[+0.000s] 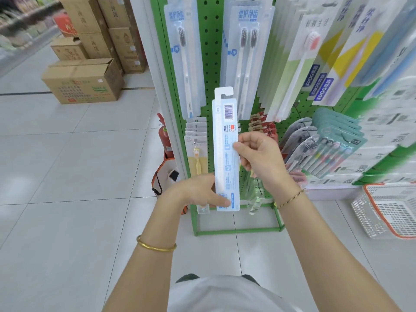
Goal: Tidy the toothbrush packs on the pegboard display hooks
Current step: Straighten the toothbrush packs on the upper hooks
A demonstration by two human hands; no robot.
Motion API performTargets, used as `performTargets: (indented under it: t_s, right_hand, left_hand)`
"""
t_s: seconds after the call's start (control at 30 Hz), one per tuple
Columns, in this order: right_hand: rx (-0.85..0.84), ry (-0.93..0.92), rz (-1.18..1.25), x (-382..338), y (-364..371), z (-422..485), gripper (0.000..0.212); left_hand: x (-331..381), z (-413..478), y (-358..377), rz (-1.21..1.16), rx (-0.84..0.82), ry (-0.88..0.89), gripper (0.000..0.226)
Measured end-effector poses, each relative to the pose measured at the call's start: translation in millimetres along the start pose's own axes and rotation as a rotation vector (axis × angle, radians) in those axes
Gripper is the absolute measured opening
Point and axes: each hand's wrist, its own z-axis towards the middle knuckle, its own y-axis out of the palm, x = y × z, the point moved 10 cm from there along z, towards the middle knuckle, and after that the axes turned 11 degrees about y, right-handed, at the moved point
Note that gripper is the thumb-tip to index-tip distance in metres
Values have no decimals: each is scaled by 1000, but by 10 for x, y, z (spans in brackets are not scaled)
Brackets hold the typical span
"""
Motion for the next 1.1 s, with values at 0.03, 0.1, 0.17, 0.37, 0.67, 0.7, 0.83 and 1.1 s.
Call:
performTargets:
  t_s: [0.03, 0.1, 0.17, 0.37, 0.67, 0.7, 0.83, 1.1]
  right_hand:
    - [12, -3, -4, -2, -4, -14, 4]
    - [39, -12, -5, -10, -15, -43, 3]
    - [63, -31, -13, -42, -18, -79, 3]
    - [34, -163, 3, -279, 100, -226, 15]
    - [-52, -405, -103, -640, 272, -417, 40]
    - [-50, -401, -85, -675, 263, -404, 42]
    - [11, -362, 10, -878, 161, -332, 28]
    - [-31, -324, -52, -1238, 355, -113, 10]
  left_hand:
    - [-2, -12, -18, -14, 24, 4, 45]
    - [101, -59, -171, -99, 188, 64, 40]
    - [246, -185, -431, -175, 462, 121, 46]
    - [691, -417, -733, -295, 724, 391, 40]
    - [1045, -513, -910, -288, 697, 422, 23]
    - [1064, -534, -962, -286, 713, 419, 21]
    - [1175, -629, -1157, -279, 711, 441, 41]
    - [1436, -884, -1614, -221, 859, 558, 38]
